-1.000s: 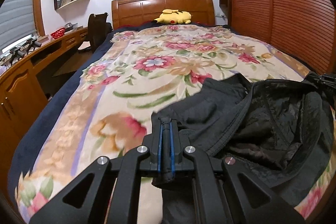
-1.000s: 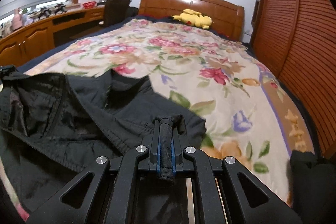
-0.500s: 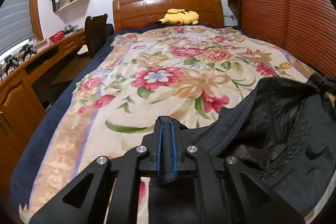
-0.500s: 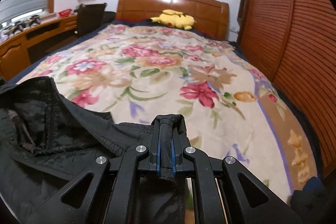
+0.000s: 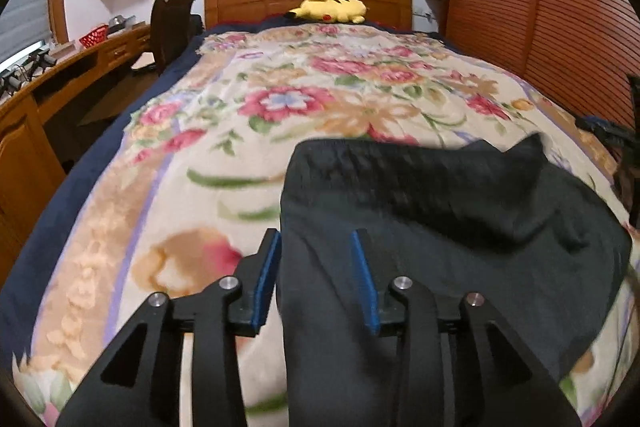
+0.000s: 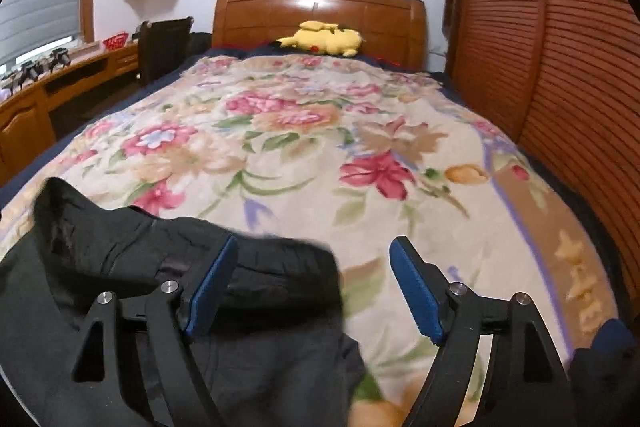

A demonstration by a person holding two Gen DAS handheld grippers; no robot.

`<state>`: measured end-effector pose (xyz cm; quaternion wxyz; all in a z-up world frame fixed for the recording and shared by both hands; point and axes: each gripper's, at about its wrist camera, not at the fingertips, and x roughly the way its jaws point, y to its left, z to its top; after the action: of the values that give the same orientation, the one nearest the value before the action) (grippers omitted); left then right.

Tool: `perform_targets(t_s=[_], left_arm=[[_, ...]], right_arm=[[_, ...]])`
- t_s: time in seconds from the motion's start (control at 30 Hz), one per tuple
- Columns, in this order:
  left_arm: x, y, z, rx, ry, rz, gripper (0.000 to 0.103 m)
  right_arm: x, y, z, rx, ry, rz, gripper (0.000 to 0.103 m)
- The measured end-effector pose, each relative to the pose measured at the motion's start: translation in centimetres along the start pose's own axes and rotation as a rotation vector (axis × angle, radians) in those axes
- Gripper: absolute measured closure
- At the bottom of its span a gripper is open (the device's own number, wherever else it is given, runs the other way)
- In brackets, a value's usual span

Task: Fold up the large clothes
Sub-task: 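Lift the hem with both tools and fold it toward the collar, then lower the hem onto the jacket and open both tools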

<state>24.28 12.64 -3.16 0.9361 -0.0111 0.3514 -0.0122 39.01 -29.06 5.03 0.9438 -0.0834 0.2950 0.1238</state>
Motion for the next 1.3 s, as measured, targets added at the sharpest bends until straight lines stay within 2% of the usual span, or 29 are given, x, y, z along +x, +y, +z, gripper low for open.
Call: perform_targets(t_s=[0.2, 0.27, 0.4, 0.53, 0.57, 0.6, 0.67, 0.73, 0.8, 0.93, 1.03, 1.07, 1.1, 1.17, 1.27, 1.3], left_arm=[[-1.2, -0.7, -4.6, 0.044, 0.042, -0.011, 0.059], [-1.4, -0.9, -5.6, 0.041, 0.049, -0.015, 0.054], [-2.2, -1.4, -7.2, 0.041, 0.047, 0.011, 0.054], [-2.8, -1.6, -8.0, 0.035, 0.034, 0.015, 0.054], [-3.0, -1.6, -8.1, 0.035, 0.029, 0.021, 0.054], [-3.0, -1.6, -8.2, 0.033, 0.027, 0.023, 0.054], [-3.0, -1.5, -8.5, 0.025, 0.030, 0.023, 0.054], [-3.1, -1.4, -8.7, 0.017, 0.029, 0.023, 0.054], [-3.3, -1.4, -8.9, 0.011, 0.025, 0.023, 0.054], [-3.4, -1.2, -9.4, -0.001, 0.023, 0.024, 0.054], [-3.3, -1.2, -9.6, -0.004, 0.031, 0.027, 0.054], [-3.2, -1.2, -9.7, -0.004, 0.032, 0.029, 0.054], [-3.2, -1.2, -9.7, -0.003, 0.033, 0.032, 0.054], [-3.2, -1.2, -9.7, -0.006, 0.034, 0.033, 0.054], [-3.3, -1.2, -9.8, -0.009, 0.034, 0.024, 0.054], [-3.3, -1.1, -9.9, -0.010, 0.036, 0.019, 0.053]], right_arm=[[1.5, 0.4, -2.9, -0.086, 0.129, -0.018, 0.023], [2.5, 0.2, -3.8, -0.074, 0.165, -0.004, 0.023], [5.0, -0.3, -5.3, -0.034, 0.257, 0.033, 0.024], [7.6, -0.8, -6.9, 0.024, 0.385, 0.103, 0.033], [7.6, -0.9, -7.1, 0.031, 0.389, 0.111, 0.034], [7.4, -1.1, -7.2, 0.043, 0.385, 0.126, 0.040], [6.9, -1.2, -7.3, 0.048, 0.384, 0.130, 0.058], [6.1, -1.0, -7.5, 0.019, 0.384, 0.135, 0.082], [5.6, -0.8, -7.4, -0.004, 0.377, 0.138, 0.096], [4.1, -0.4, -7.4, -0.054, 0.337, 0.133, 0.101], [2.5, -0.7, -6.6, -0.054, 0.233, 0.040, 0.102], [2.0, -1.4, -6.2, -0.024, 0.192, -0.037, 0.102], [1.8, -2.0, -6.0, 0.013, 0.175, -0.069, 0.102], [1.9, -2.6, -5.7, 0.063, 0.186, -0.083, 0.102], [2.0, -2.0, -6.0, 0.039, 0.221, -0.106, 0.099], [1.6, -2.1, -6.1, 0.041, 0.216, -0.111, 0.091]])
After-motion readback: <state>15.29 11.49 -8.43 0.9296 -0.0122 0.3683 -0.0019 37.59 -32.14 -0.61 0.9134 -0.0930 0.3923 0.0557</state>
